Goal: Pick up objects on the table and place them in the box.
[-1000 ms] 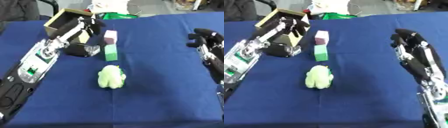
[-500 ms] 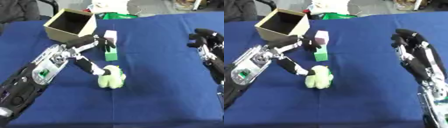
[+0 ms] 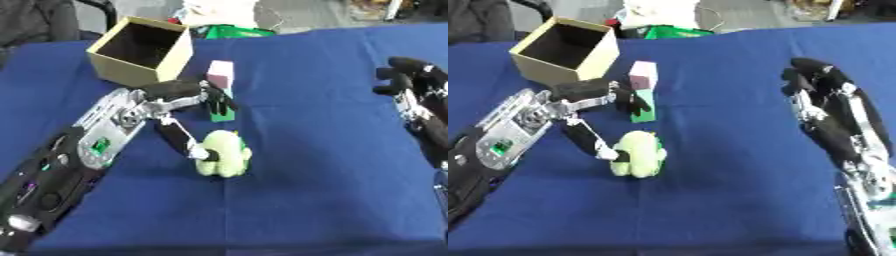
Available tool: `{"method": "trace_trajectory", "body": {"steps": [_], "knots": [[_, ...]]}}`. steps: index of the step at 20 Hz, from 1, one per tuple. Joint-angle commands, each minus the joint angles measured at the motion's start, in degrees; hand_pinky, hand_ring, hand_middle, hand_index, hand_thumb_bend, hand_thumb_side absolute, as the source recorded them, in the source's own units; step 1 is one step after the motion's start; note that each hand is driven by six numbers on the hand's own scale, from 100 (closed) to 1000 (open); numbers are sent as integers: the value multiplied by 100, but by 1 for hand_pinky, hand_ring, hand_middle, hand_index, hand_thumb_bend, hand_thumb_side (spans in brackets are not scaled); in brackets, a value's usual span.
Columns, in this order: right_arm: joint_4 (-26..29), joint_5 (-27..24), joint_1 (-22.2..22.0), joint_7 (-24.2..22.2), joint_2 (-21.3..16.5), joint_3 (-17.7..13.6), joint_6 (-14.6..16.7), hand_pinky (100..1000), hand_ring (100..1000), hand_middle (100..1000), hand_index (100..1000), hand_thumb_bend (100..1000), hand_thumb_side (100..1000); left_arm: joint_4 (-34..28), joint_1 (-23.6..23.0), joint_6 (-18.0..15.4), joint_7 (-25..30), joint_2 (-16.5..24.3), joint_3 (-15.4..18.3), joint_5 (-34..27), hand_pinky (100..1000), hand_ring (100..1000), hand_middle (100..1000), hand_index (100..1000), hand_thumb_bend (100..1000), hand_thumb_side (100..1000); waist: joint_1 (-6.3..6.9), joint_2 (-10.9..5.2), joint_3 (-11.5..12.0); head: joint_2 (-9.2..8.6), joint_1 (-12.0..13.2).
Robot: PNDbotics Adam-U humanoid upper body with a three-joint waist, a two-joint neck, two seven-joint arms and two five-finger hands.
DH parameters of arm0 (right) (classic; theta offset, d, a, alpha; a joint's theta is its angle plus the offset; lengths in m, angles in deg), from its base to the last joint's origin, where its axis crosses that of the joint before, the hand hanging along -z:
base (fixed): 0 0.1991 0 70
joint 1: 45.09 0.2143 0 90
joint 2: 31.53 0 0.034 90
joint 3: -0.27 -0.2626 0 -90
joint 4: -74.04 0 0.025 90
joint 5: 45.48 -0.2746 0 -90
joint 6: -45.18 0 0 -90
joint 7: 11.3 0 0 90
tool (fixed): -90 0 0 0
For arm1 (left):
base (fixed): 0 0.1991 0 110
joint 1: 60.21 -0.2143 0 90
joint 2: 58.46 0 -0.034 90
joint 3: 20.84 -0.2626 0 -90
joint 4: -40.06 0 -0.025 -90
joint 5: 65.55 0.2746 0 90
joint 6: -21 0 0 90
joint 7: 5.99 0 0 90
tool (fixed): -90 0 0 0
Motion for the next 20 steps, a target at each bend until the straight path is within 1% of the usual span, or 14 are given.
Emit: {"method": "trace_trajectory", "body": {"steps": [1, 4, 10, 15, 19, 20], "knots": [[62, 1, 74, -23, -102, -8, 5, 743, 841, 635, 799, 100, 428, 2, 141, -85, 139, 30, -19, 30, 681, 692, 655, 857, 541, 262, -21, -65, -4, 31, 5], [60, 2, 74, -27, -103, -5, 4, 742, 841, 635, 798, 100, 428, 31, 143, -163, 285, 27, -29, 26, 689, 697, 658, 858, 529, 243, -20, -61, -3, 31, 7], [56, 5, 77, -31, -103, 0, 3, 742, 841, 635, 798, 100, 428, 139, 137, -285, 581, 1, -26, 112, 696, 698, 663, 859, 531, 248, -19, -56, -8, 31, 4], [55, 6, 77, -31, -97, 0, 3, 742, 841, 635, 799, 100, 428, 348, 76, -208, 453, -124, -4, 350, 690, 691, 658, 859, 520, 247, -22, -58, -15, 31, 0], [51, 9, 71, -28, -93, -3, 1, 743, 841, 635, 798, 100, 428, 492, -11, -221, 356, -211, -1, 525, 688, 686, 653, 857, 516, 251, -24, -60, -15, 31, 2], [50, 9, 70, -28, -92, -2, 0, 743, 841, 635, 799, 100, 428, 526, -26, -236, 353, -226, -10, 546, 684, 678, 645, 853, 498, 247, -23, -61, -14, 31, 3]]}}
